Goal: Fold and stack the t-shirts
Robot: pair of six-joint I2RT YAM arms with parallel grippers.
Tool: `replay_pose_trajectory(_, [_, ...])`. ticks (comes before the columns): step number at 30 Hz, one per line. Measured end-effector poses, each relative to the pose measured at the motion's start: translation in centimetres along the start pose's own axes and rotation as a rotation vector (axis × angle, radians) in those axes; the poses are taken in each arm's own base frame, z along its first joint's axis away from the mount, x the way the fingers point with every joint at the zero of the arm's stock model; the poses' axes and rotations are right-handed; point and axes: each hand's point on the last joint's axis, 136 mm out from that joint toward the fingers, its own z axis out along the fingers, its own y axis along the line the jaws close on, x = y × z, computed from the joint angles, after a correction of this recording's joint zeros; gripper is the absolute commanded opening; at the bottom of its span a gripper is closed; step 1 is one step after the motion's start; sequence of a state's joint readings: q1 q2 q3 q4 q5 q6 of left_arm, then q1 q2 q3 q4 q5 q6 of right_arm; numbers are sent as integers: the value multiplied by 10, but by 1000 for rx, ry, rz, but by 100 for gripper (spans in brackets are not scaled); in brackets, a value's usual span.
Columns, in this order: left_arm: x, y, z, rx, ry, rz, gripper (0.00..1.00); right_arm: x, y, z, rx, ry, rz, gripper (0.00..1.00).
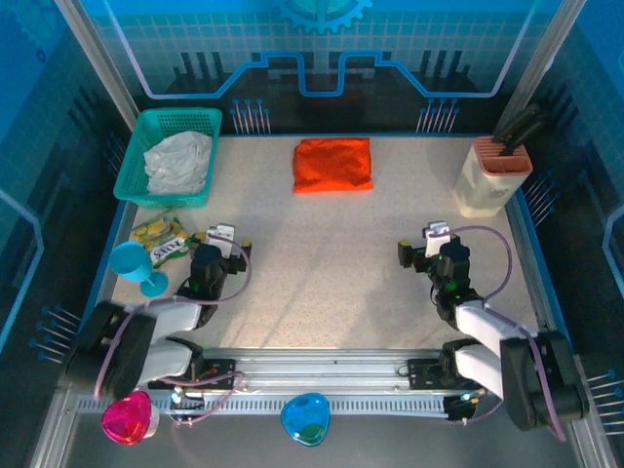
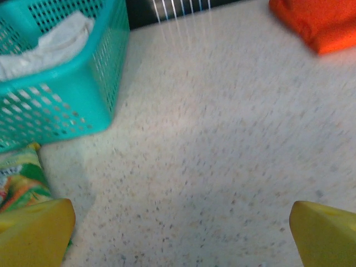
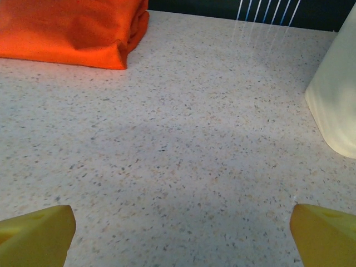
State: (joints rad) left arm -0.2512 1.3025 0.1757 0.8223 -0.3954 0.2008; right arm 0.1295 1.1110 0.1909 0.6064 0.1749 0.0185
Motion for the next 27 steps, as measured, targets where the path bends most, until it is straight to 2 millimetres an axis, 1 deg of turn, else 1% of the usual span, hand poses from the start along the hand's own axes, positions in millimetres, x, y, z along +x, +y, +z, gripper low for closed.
replay_pose_trajectory(2, [6, -8, 9, 27, 7, 11, 99, 1, 0, 9, 7, -9, -3, 100])
replay_pose_trajectory(4, [0, -10, 18, 39, -9, 1, 99, 0, 0, 21, 8, -27, -10, 100])
replay_pose_trajectory(6, [-12, -4, 26, 23, -38, -34, 99, 3, 2, 35, 8, -41, -18, 100])
replay_pose_trajectory(8, [-23, 10, 31, 6, -88, -101, 100, 16, 3, 47, 12, -19, -30, 100])
replay_pose_trajectory(9, [-24, 19, 34, -4, -106, -134, 99, 21, 3, 47, 11, 1, -32, 100])
replay_pose_trajectory(10, [-21, 27, 38, -15, -103, -156, 99, 18, 3, 48, 10, 0, -31, 100])
replay_pose_trajectory(11, [-13, 32, 40, -17, -76, -180, 99, 12, 2, 51, 11, -9, -31, 100])
replay_pose_trajectory(13, [-9, 35, 46, 6, -44, -212, 100, -8, 0, 62, 1, -32, -21, 100])
replay_pose_trajectory(14, [-12, 35, 50, 21, -31, -225, 100, -22, -4, 66, -1, -61, -8, 100])
replay_pose_trajectory(16, [-27, 36, 56, 50, -58, -252, 99, -35, -14, 68, 12, -90, 5, 100])
replay_pose_trajectory(17, [-32, 36, 58, 60, -67, -264, 99, -36, -16, 68, 17, -92, 10, 100])
replay_pose_trajectory(19, [-35, 36, 59, 74, -74, -277, 100, -33, -15, 69, 7, -81, 10, 100])
replay_pose_trajectory(23, [-29, 30, 59, 103, -45, -284, 99, -30, -12, 69, -6, -68, 10, 100])
replay_pose_trajectory(27, [-27, 28, 59, 113, -35, -294, 99, -28, -12, 69, -6, -63, 9, 100])
